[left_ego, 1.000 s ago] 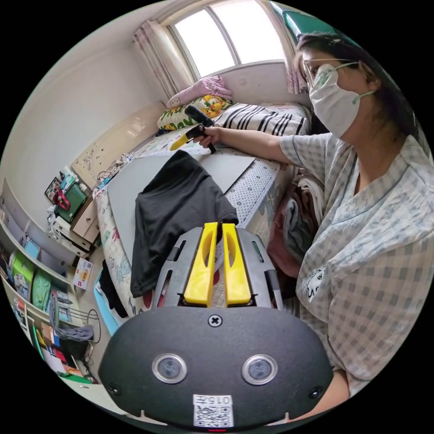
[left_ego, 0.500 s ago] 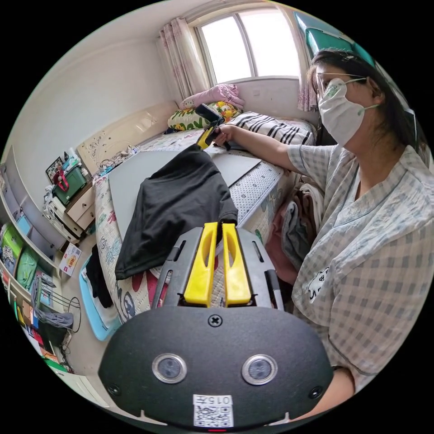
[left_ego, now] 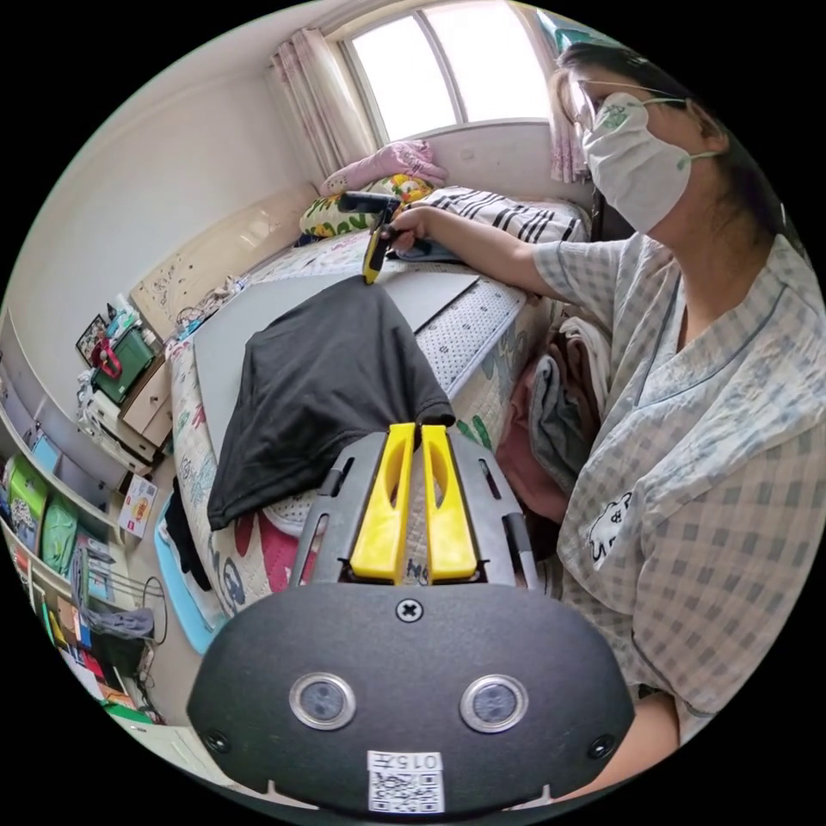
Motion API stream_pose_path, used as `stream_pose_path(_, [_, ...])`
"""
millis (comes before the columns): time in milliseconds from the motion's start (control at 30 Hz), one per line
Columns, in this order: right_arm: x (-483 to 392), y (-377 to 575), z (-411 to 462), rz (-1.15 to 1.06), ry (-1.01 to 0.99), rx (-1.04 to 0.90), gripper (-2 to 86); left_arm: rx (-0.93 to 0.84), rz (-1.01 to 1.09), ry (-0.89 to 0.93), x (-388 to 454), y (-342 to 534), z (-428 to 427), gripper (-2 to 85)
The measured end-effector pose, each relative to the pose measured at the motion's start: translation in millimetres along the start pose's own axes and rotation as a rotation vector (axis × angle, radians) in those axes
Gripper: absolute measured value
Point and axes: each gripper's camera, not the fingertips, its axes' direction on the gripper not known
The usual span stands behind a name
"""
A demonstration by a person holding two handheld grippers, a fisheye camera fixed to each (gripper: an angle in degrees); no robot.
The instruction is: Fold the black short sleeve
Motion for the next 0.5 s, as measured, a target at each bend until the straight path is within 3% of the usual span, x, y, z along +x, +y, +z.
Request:
stream_pose_path(133, [13.0,0.4,-18.0,0.140,0.129,0.106,-0.3,0.086,0.067,0.065,43.7,-38.4,64.9,0.6])
stream_pose_path(333, [36.2,15.2,-35.7,0.405,0.290,0.233,-0.4,-0.014,0.053,0.133,95.2,-104.1,207.6,2.9])
stream_pose_path(400, [33.8,23.8,-43.8,0.427,0.313,0.310,-0.4,-0.009,0.057,0.157,104.2,-98.4,210.5,4.3])
stream_pose_path(500, [22.8,41.8,-62.2,0.364,0.187,0.503,0.0,0.098,0.083,0.256,106.7,-65.5,174.9,6.1])
